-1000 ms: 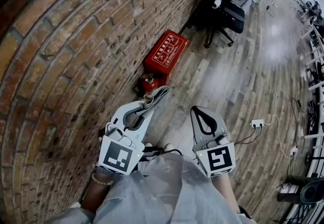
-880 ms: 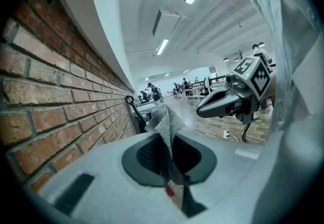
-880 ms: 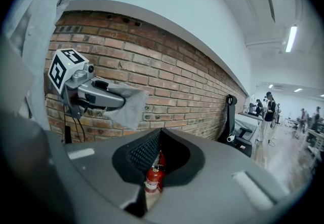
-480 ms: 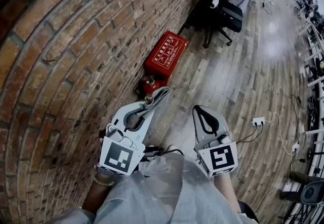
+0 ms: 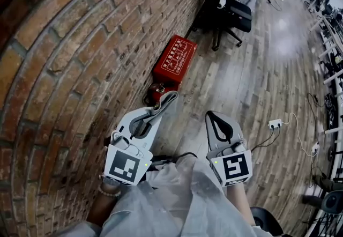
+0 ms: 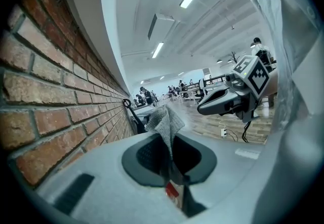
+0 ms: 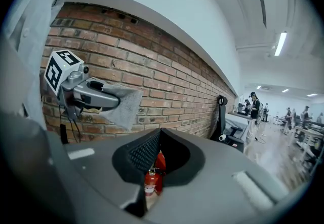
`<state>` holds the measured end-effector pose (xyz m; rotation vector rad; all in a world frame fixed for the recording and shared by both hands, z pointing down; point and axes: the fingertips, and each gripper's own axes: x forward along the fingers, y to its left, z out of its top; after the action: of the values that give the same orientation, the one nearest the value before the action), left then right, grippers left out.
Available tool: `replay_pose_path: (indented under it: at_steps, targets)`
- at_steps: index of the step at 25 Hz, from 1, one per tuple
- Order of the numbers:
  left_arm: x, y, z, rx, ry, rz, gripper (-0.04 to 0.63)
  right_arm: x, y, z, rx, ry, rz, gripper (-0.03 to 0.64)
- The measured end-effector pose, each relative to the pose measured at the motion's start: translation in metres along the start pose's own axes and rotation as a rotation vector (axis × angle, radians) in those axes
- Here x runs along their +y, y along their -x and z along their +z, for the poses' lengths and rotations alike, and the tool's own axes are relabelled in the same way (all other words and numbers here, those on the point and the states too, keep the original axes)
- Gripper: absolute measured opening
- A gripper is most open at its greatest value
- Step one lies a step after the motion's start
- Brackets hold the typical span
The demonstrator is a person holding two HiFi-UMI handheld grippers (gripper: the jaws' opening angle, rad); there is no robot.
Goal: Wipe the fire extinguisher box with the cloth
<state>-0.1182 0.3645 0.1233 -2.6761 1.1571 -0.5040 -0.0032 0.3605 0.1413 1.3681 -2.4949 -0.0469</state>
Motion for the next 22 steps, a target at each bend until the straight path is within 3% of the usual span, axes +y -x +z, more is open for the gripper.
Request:
replay_pose_path:
  at_steps: [11, 22]
  targets:
    - [0.008, -0.023, -0.010, -0.002, 0.009, -0.034, 0.014, -0.015, -0.010, -0.017, 0.039, -0.022, -0.037, 0.011]
    - [0.042, -0.110, -0.016, 0.041, 0.021, -0.001, 0.014, -0.089, -0.082, -0.026, 0.031, -0.019, 0.032, 0.011]
